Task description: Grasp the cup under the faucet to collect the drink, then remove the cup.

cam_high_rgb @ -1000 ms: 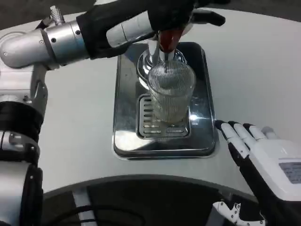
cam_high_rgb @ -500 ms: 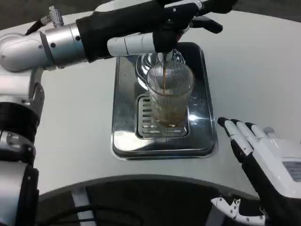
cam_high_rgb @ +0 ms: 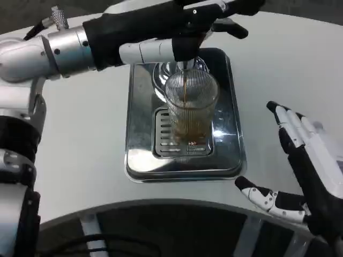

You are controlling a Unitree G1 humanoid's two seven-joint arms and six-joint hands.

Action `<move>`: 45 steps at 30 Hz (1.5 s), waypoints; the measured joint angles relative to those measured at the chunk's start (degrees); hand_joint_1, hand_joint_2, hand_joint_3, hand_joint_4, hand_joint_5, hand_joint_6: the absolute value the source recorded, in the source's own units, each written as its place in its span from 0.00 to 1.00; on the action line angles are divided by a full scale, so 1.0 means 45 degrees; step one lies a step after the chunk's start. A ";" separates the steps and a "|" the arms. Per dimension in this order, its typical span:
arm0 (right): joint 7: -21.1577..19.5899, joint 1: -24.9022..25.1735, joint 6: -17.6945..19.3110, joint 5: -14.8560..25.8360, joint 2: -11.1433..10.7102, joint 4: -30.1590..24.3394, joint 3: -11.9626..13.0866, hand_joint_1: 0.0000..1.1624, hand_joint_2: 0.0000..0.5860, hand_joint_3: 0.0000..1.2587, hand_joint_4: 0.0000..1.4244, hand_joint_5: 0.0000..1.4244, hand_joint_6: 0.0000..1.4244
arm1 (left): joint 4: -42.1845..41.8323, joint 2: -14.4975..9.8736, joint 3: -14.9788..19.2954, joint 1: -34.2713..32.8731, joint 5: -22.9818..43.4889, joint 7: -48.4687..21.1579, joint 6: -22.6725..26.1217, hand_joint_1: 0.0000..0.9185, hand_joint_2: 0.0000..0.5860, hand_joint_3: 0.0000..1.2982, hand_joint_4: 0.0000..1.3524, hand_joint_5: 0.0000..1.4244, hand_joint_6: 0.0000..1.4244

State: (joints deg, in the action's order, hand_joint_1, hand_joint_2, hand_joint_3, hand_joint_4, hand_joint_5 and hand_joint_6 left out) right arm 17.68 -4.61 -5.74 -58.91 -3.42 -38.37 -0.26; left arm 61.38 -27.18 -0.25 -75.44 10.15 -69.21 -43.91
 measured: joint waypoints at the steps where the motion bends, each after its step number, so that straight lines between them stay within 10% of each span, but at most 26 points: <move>1: -0.0108 0.0054 -0.0044 0.0097 -0.0021 0.0084 -0.0001 0.53 0.43 0.00 0.00 0.00 0.00 | -0.0001 -0.0008 -0.0008 0.0007 0.0000 0.0008 -0.0003 0.00 0.09 0.03 0.00 0.08 0.01; 45: -0.3159 0.5314 -0.1013 0.4106 -0.0691 0.6268 -0.1777 0.42 0.35 0.00 0.00 0.00 0.00 | -0.0088 -0.0375 -0.0193 0.0253 -0.0357 0.0403 -0.0484 0.00 0.10 0.04 0.01 0.09 0.00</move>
State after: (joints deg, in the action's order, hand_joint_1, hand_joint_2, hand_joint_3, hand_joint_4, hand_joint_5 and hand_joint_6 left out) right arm 3.47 19.31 -10.30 -40.43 -6.53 -10.16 -8.26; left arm 60.98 -28.87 -1.12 -74.30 8.55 -67.40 -46.08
